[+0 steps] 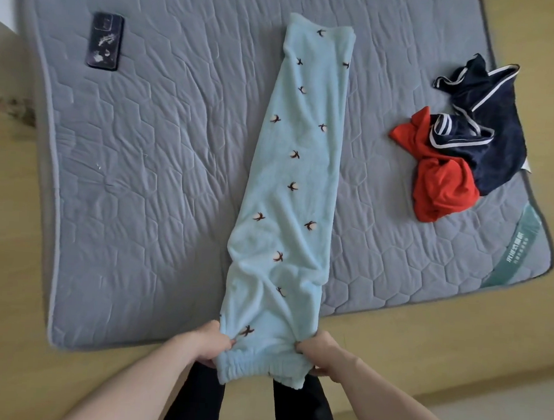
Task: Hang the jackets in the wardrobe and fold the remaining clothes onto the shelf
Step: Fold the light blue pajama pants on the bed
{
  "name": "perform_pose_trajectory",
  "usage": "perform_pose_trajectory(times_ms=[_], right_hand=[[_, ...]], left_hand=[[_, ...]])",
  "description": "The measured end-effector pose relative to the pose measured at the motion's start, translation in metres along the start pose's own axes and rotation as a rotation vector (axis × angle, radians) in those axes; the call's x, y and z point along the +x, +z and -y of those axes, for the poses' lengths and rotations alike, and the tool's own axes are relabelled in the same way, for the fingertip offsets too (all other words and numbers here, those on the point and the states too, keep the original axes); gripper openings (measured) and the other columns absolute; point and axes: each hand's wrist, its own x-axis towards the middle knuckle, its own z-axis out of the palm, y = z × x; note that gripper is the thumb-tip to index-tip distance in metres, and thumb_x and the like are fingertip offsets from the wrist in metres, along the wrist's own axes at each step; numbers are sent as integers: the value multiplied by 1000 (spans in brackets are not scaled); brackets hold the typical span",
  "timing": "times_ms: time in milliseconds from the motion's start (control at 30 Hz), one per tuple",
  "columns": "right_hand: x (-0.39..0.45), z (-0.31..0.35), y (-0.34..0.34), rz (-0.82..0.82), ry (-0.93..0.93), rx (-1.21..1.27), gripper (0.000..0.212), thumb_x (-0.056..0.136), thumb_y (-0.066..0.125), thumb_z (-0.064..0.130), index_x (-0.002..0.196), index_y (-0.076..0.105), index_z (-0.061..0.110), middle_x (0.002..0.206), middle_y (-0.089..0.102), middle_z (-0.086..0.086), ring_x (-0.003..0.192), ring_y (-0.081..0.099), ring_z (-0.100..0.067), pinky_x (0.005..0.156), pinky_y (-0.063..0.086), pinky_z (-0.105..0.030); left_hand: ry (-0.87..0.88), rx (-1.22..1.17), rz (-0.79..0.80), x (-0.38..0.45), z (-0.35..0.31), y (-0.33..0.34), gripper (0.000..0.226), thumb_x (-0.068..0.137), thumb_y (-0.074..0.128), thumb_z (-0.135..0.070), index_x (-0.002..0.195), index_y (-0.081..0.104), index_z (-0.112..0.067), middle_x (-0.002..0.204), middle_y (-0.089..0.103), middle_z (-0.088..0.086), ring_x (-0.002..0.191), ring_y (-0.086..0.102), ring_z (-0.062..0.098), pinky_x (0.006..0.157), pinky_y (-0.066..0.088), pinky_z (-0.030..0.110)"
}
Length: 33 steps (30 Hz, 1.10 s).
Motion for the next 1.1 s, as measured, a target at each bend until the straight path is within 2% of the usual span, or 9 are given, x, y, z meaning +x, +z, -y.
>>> perform_pose_trajectory(times_ms=[133,300,400,567,667,800,867,1000,1100], right_hand=[[-23,-6,9,-12,-24,-114,33,90,56,14,122,59,6,111,67,-13,96,67,-29,64,54,-32],[-26,6,11,-130,-77,158,33,88,64,21,115,52,5,113,64,-13,102,67,-29,89,60,-46],[-25,26,-6,-246,-156,287,38,88,66,29,114,46,10,112,63,-10,100,67,-27,90,58,-48],[-31,75,-54,-328,-281,454,35,91,62,39,122,51,28,110,68,-3,94,70,-21,81,60,-39],[-31,108,-85,-308,-328,593,20,93,60,28,105,74,21,91,77,-4,78,74,-18,59,60,-30],[-26,154,-123,-310,-284,770,21,93,55,17,87,72,8,69,73,-10,52,69,-18,46,54,-25],[-22,176,-139,-274,-301,850,20,94,56,21,91,71,9,69,73,-8,51,70,-17,49,56,-27],[-9,208,-158,-235,-402,876,29,103,51,37,119,56,15,100,73,-7,65,76,-23,52,60,-32],[13,209,-154,-349,-405,628,53,100,57,36,147,41,17,108,68,-7,79,73,-26,72,63,-42]], left_hand=[[-58,-114,16,-20,17,-3,24,96,64,-18,119,60,-10,105,71,11,86,70,20,61,58,27],[10,-241,-217,-29,14,-10,34,92,65,-31,122,55,-17,105,66,-4,91,65,12,61,48,24],[94,-252,-328,-35,-13,-24,42,89,66,-39,121,43,-25,104,58,-10,88,60,7,60,43,24],[325,-241,-433,-41,-85,-66,26,90,65,-42,112,55,-33,106,62,-12,90,59,1,65,41,21],[413,-364,-384,-43,-136,-93,15,93,63,-36,94,73,-24,91,75,-3,89,70,17,60,49,22],[422,-572,-288,-43,-195,-125,28,94,60,-38,100,75,-14,89,78,12,81,76,28,62,58,31],[439,-632,-271,-40,-218,-139,34,97,56,-40,106,74,-13,87,79,11,77,77,24,61,60,32],[484,-694,-327,-22,-249,-154,45,101,55,-38,138,51,-12,103,75,9,78,74,26,61,60,35],[436,-427,-507,6,-243,-154,64,96,61,-39,152,35,-19,114,70,2,99,69,26,85,61,45]])
